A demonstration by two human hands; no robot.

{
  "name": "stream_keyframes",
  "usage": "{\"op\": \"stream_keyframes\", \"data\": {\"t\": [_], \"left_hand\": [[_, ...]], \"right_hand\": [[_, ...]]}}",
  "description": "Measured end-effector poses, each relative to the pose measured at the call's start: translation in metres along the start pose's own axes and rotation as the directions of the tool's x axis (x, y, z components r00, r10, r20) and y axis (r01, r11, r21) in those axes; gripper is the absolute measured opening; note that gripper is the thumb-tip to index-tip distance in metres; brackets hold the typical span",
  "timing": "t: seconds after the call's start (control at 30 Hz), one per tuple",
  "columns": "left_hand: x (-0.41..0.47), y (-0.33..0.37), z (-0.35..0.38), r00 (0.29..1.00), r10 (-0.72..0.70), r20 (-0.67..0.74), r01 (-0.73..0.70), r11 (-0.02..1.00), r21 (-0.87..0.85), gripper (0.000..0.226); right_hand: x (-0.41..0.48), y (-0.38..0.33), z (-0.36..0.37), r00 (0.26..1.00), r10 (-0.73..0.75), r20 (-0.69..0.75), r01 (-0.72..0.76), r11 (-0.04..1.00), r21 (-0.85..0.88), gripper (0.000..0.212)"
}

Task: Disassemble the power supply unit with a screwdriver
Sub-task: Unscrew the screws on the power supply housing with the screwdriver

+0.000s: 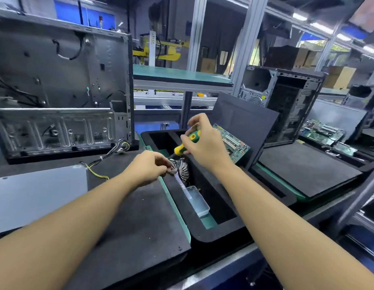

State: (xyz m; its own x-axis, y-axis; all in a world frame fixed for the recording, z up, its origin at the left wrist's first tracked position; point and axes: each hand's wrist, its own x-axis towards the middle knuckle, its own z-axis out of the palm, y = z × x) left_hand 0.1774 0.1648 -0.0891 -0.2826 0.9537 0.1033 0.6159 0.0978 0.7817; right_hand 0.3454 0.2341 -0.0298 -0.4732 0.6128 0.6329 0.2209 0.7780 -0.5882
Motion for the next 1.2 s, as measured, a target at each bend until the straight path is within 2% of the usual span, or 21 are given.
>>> {"op": "stream_keyframes", "data": {"t": [0.13, 0.23, 0.37, 0.47, 0.6, 0.7, 0.77, 0.83, 0.9, 1.07, 1.2], "left_hand": [[-0.023, 0.002, -0.065, 0.996, 0.076, -0.041, -0.057, 0.935, 0.351, 0.024], [-0.045, -0.015, -0.107, 0.993, 0.048, -0.107, 0.003, 0.900, 0.436, 0.027], [-0.076, -0.055, -0.152, 0.983, -0.013, -0.181, 0.081, 0.924, 0.374, 0.014], [-0.099, -0.083, -0.176, 0.988, -0.051, -0.149, 0.096, 0.945, 0.312, 0.003], [-0.117, -0.094, -0.180, 0.996, 0.082, 0.037, -0.089, 0.967, 0.239, 0.017], [-0.120, -0.086, -0.170, 0.972, 0.120, 0.204, -0.151, 0.978, 0.144, 0.029], [-0.120, -0.082, -0.163, 0.951, 0.133, 0.281, -0.197, 0.957, 0.214, 0.044], [-0.120, -0.081, -0.157, 0.944, 0.164, 0.288, -0.268, 0.888, 0.374, 0.058], [-0.120, -0.082, -0.154, 0.937, 0.207, 0.280, -0.314, 0.850, 0.422, 0.058], [-0.114, -0.079, -0.140, 0.923, 0.328, 0.200, -0.380, 0.859, 0.342, 0.042], [-0.105, -0.079, -0.140, 0.942, 0.269, 0.199, -0.307, 0.932, 0.194, 0.035]], "right_hand": [[0.019, -0.040, 0.032, 0.992, -0.104, -0.077, 0.112, 0.989, 0.097, 0.032], [0.029, -0.068, 0.060, 0.986, -0.159, -0.055, 0.166, 0.975, 0.147, 0.033], [0.037, -0.102, 0.096, 0.977, -0.211, -0.010, 0.207, 0.948, 0.240, 0.035], [0.041, -0.125, 0.121, 0.961, -0.276, -0.029, 0.275, 0.932, 0.235, 0.036], [0.042, -0.151, 0.140, 0.917, -0.397, -0.041, 0.396, 0.891, 0.222, 0.028], [0.042, -0.160, 0.144, 0.889, -0.458, 0.016, 0.448, 0.874, 0.188, 0.019], [0.041, -0.161, 0.144, 0.884, -0.466, 0.038, 0.454, 0.875, 0.170, 0.015], [0.041, -0.159, 0.141, 0.885, -0.463, 0.049, 0.450, 0.878, 0.163, 0.015], [0.040, -0.158, 0.138, 0.881, -0.471, 0.046, 0.461, 0.876, 0.144, 0.019], [0.039, -0.157, 0.132, 0.872, -0.487, 0.051, 0.479, 0.870, 0.120, 0.022], [0.040, -0.155, 0.125, 0.869, -0.494, 0.035, 0.488, 0.866, 0.108, 0.023]]}}
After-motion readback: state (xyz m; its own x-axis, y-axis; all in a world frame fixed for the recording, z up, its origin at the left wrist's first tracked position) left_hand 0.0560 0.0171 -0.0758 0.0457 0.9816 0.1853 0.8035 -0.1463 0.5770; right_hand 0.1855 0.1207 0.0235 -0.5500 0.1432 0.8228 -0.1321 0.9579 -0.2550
